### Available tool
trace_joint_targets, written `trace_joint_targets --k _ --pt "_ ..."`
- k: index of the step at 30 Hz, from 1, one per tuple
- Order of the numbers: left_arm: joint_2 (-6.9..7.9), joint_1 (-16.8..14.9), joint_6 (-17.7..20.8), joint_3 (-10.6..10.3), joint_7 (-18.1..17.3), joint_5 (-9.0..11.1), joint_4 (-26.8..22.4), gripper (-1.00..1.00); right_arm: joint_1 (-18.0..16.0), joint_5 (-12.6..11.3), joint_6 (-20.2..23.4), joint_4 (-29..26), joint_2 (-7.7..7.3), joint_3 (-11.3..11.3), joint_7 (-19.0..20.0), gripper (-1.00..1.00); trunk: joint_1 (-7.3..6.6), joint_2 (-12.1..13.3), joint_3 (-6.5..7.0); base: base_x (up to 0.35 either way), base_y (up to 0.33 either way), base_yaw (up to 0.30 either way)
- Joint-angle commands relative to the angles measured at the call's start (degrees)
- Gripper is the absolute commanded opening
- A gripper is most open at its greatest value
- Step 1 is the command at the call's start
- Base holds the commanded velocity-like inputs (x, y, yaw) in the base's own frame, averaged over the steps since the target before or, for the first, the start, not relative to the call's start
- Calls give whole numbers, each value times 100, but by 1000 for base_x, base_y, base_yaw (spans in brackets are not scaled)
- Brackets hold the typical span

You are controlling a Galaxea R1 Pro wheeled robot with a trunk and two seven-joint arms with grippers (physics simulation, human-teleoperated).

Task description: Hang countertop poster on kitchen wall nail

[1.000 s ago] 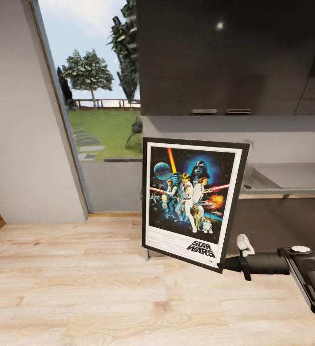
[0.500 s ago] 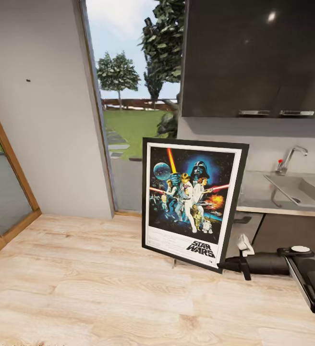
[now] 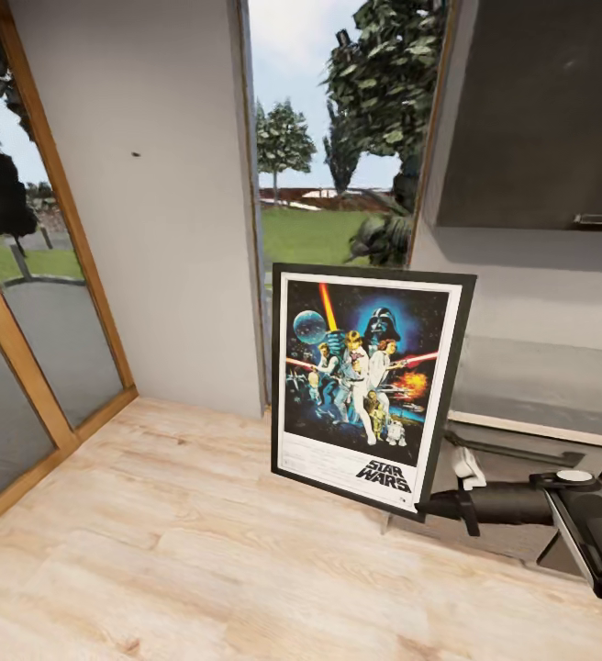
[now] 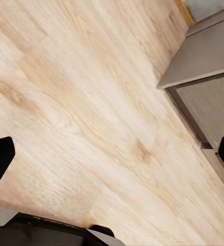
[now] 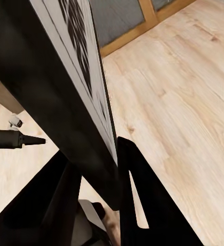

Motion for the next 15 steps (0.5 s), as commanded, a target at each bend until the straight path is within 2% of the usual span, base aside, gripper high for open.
trace_joint_targets --k 1,11,15 --pt "4 -11 -27 -49 -13 56 -7 100 -5 45 68 -10 2 -12 46 -100 6 -13 -16 191 277 279" --pt "4 -11 -18 -38 -15 56 -7 100 -5 45 68 -10 2 -12 47 -100 6 -13 -41 192 297 275" --pt "4 -11 -18 -33 -15 56 -7 100 -5 45 68 -10 2 -18 47 -100 6 -13 -46 195 302 114"
